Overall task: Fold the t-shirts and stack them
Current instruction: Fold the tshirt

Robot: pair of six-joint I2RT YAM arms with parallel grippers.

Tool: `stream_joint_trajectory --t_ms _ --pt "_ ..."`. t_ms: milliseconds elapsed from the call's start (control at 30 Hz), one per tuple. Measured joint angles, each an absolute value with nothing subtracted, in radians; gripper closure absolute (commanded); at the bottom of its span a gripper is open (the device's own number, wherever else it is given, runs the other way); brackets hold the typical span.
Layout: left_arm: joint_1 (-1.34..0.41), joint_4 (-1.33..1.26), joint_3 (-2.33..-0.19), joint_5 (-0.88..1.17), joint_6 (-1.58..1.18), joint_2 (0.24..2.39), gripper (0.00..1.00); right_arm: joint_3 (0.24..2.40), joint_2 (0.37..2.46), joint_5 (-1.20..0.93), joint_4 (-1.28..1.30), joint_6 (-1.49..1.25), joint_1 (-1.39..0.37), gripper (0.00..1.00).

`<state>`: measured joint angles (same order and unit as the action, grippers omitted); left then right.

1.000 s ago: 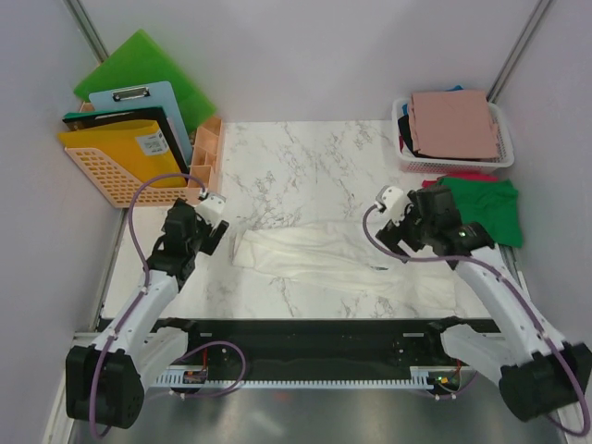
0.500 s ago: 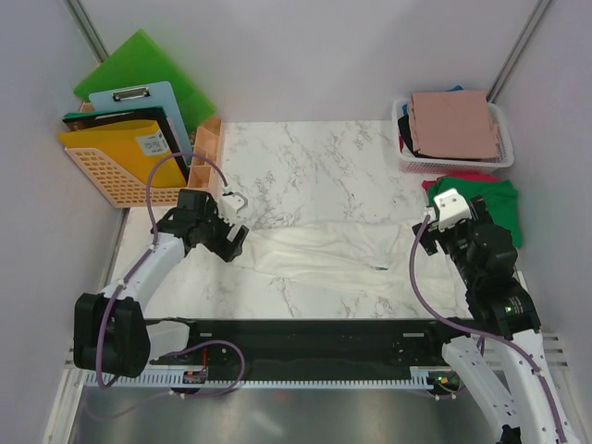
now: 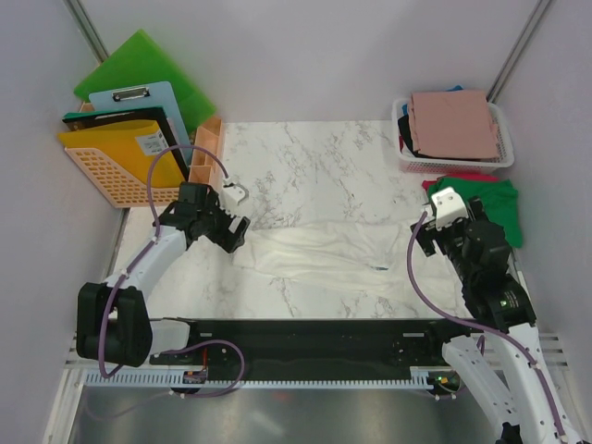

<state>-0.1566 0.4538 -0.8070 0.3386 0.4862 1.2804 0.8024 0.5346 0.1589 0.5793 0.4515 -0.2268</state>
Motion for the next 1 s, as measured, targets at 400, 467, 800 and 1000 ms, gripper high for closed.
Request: stream_joint_trajectory --t_ms 400,467,800,1000 --pt "-0.188 0.396 -0.885 0.403 0.451 1.435 0.64 0.77 0.533 0.168 0.558 0.439 -0.218 0.02" --pt "-0.204 0.402 -0.886 0.412 0.45 1.447 0.64 0.768 0.533 0.174 0.55 0.438 -0.217 0.02" --pt "-0.216 0.426 -0.886 0.421 0.45 1.446 0.51 0.74 0.55 0.182 0.523 0.42 -0.206 0.02" --pt "-0.216 0.43 -0.885 0.421 0.45 1.452 0.55 0.737 0.551 0.184 0.517 0.419 -0.205 0.02"
